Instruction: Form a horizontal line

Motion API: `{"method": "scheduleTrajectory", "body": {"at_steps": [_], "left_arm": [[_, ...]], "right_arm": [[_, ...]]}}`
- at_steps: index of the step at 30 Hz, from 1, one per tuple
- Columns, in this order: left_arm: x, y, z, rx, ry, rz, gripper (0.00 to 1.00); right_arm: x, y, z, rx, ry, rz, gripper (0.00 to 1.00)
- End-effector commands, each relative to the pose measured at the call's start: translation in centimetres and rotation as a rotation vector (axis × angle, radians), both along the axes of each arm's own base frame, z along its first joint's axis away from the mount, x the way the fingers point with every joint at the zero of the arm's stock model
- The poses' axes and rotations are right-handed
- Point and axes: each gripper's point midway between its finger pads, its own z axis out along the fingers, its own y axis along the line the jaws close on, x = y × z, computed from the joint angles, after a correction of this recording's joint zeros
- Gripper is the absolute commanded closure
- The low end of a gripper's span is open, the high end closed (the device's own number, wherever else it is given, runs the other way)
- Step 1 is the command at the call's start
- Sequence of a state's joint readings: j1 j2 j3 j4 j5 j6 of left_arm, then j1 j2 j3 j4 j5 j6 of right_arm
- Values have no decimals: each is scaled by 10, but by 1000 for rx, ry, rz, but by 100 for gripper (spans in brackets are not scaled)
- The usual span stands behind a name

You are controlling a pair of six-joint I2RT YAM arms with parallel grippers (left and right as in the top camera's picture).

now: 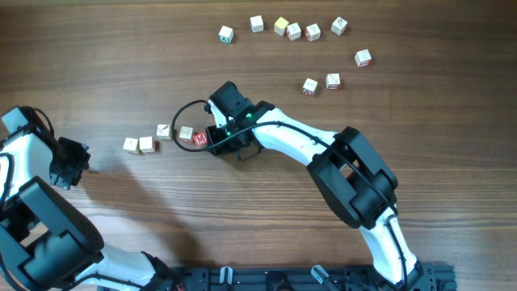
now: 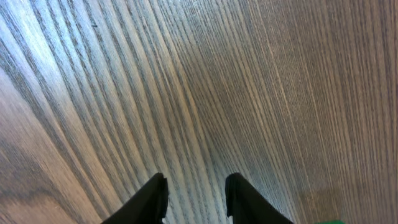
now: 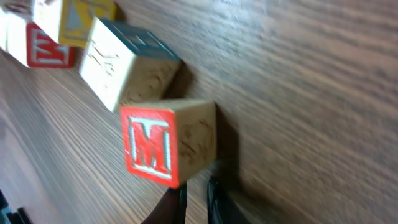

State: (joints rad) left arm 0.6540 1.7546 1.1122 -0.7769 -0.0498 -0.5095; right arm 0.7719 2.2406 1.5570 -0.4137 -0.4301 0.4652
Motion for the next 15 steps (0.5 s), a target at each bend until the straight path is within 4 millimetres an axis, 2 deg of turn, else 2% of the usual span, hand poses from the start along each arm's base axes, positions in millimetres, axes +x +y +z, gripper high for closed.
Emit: {"method": "scheduleTrajectory", "body": {"at_steps": [1, 3, 5, 8, 11, 15], "left_arm": [[-1, -1, -4, -14, 5, -2, 66], [0, 0, -4, -13, 4, -2, 65], [0, 0, -4, -12, 2, -2, 65], [0, 0, -4, -12, 3, -1, 64], [0, 0, -4, -12, 3, -2, 61], [0, 0, -4, -12, 3, -1, 59]], "right_arm": [[-10, -1, -16, -17, 25, 31, 88], [-12, -15, -25, -93, 36, 9, 93], [-5, -34, -35, -202, 3, -41, 94], [-1, -24, -30, -151, -4, -50, 94], [-18, -8, -22, -69, 59, 7, 94], [-32, 7, -21, -59, 47, 49, 94]]}}
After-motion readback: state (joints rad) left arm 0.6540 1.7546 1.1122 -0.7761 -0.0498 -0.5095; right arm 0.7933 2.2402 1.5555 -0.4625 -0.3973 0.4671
